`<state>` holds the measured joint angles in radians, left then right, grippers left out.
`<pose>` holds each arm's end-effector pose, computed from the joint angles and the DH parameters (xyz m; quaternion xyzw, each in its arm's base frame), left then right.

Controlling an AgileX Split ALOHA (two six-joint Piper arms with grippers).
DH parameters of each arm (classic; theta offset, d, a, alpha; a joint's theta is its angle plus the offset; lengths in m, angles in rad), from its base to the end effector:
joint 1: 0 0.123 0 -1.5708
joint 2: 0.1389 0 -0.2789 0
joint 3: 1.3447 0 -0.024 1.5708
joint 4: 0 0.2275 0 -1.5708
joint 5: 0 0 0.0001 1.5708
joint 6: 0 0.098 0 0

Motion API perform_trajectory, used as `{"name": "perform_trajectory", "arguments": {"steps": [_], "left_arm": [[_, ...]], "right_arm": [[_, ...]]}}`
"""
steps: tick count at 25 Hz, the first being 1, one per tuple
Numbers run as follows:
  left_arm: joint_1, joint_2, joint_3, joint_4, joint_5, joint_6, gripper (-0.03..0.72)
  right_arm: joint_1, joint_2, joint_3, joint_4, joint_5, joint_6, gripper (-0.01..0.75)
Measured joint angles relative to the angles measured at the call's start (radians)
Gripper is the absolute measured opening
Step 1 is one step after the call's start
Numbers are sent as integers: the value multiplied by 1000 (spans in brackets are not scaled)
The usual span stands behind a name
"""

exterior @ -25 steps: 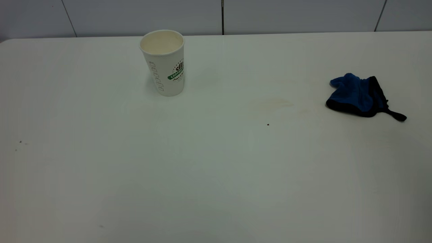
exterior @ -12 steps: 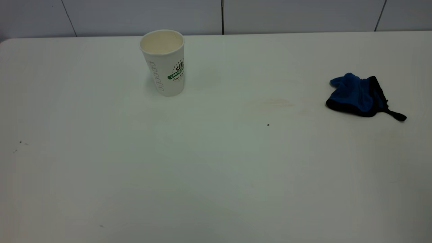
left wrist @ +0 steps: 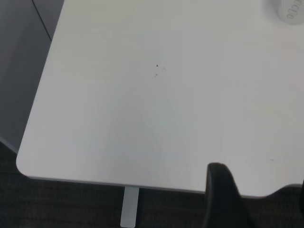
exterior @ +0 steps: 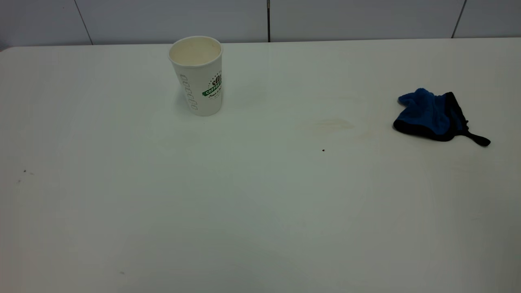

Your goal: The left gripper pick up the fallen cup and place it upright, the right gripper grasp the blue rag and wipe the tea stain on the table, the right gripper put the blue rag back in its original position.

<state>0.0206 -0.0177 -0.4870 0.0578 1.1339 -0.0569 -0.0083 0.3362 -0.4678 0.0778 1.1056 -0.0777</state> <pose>-0.0177 0.0048 0.2531 -0.0359 0.8695 0.0199 0.4922 0.0307 0.0066 0.2476 -0.0279 0.9410 0.0242 0.3365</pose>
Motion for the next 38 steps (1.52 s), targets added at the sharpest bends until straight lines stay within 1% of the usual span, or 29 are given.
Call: {"name": "perform_trajectory", "arguments": {"steps": [5, 8, 10, 13, 17, 22, 27, 38], "left_arm": [[0, 0, 0, 0, 0, 0, 427], [0, 0, 0, 0, 0, 0, 427], [0, 0, 0, 0, 0, 0, 427], [0, 0, 0, 0, 0, 0, 427], [0, 0, 0, 0, 0, 0, 427], [0, 0, 0, 0, 0, 0, 427], [0, 0, 0, 0, 0, 0, 427], [0, 0, 0, 0, 0, 0, 427]], "right_arm": [[0, -1, 0, 0, 0, 0, 537], [-3, -46, 0, -13, -2, 5, 536], [-21, -115, 0, -37, -2, 28, 536], [-69, -233, 0, -85, -1, 78, 536], [-84, -346, 0, -95, 5, 100, 536], [-79, -352, 0, -71, 8, 103, 536], [-79, -352, 0, -123, 8, 117, 536], [-79, -352, 0, -126, 8, 129, 536]]}}
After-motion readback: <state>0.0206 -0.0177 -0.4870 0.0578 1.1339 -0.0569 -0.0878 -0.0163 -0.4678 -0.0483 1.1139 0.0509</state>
